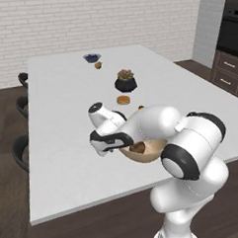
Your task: Open the cabinet, pick up the bread from the cabinet and place it in the basket. Then move the basket to the dining counter.
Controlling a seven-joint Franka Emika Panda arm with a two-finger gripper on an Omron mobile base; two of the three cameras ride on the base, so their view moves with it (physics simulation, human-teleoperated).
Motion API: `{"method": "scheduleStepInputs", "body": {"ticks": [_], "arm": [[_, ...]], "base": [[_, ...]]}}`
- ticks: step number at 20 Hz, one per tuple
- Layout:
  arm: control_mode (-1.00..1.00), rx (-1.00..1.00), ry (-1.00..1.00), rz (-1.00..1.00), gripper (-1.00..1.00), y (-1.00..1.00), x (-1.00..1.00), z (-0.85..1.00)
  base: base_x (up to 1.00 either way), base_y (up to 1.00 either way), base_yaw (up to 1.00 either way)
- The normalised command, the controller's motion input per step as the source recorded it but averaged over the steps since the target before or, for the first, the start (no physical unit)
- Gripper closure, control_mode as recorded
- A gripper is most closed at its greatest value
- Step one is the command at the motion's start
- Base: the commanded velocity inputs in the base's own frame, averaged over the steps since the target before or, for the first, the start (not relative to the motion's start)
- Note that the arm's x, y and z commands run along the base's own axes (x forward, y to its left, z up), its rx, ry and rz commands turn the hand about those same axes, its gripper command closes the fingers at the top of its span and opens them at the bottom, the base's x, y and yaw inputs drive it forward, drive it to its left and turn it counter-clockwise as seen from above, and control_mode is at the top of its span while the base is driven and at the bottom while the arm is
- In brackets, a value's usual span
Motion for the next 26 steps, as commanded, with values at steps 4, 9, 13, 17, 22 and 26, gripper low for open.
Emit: {"method": "scheduleStepInputs", "body": {"ticks": [4,9,13,17,22,26], "arm": [[-1.0,-0.01,0.0,0.0,-1.0,-0.06,0.09,0.45],[-1.0,0.02,-0.11,0.0,-1.0,0.0,-0.33,0.9],[-1.0,0.15,-0.22,0.0,-1.0,-0.04,-0.84,1.0],[-1.0,0.19,-0.3,0.0,-1.0,0.0,-1.0,0.98],[-1.0,0.26,-0.23,0.01,-1.0,-0.09,-0.96,0.75],[-1.0,0.32,-0.22,-0.03,-1.0,-0.18,-0.97,0.49]], "base": [[0.0,0.0,0.0],[0.0,0.0,0.0],[0.0,0.0,0.0],[0.0,0.0,0.0],[0.0,0.0,0.0],[0.0,0.0,0.0]]}}
